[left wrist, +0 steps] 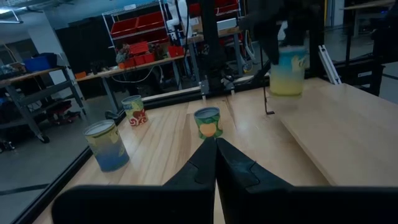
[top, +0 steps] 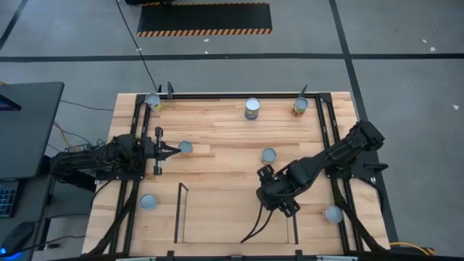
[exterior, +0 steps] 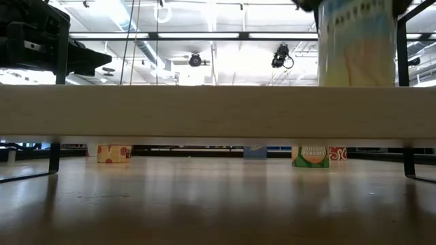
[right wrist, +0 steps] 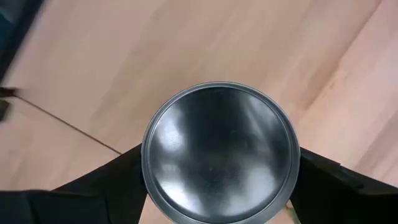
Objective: Pick and place cans onto a shelf
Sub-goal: Put the canned carrots on the shelf
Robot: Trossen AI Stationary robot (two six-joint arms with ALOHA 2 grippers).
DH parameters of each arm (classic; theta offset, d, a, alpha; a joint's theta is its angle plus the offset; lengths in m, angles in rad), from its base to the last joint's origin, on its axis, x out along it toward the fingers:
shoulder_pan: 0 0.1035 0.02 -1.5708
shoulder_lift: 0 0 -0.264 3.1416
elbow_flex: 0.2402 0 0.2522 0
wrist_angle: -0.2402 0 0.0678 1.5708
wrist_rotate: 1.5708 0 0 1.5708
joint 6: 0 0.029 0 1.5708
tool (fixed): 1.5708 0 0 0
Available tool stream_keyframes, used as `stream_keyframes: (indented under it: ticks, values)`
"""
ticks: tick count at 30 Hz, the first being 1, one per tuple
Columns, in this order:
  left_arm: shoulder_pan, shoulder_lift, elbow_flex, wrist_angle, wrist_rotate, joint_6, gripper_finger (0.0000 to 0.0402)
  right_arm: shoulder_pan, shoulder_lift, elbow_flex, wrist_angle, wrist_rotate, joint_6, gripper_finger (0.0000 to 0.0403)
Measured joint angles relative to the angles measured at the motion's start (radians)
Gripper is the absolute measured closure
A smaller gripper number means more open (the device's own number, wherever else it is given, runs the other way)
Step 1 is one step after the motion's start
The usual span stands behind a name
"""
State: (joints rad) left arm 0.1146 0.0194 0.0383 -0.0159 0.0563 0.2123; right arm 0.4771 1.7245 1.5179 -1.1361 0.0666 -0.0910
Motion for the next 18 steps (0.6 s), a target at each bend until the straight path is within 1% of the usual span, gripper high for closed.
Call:
stream_keyframes:
  ticks: [2, 4, 9, 13, 18]
  values:
    - [0.0, 0.0, 0.0, 0.001, 0.0, 0.0, 0.039, -0.001, -0.003, -0.036, 0.063, -0.021, -0.023, 0.008]
    - [0.0, 0.0, 0.0, 0.004, 0.0, 0.0, 0.039, 0.0, -0.005, -0.062, 0.088, -0.069, -0.04, 0.008]
    - [0.0, 0.0, 0.0, 0.005, 0.0, 0.0, 0.039, -0.016, -0.006, -0.092, 0.072, -0.112, -0.033, 0.008]
    - [0.0, 0.0, 0.0, 0.005, 0.0, 0.0, 0.039, -0.031, -0.006, -0.092, 0.077, -0.117, -0.023, 0.0078]
    - [0.0, 0.0, 0.0, 0.005, 0.0, 0.0, 0.039, -0.058, -0.006, -0.092, 0.052, -0.144, 0.04, 0.0058]
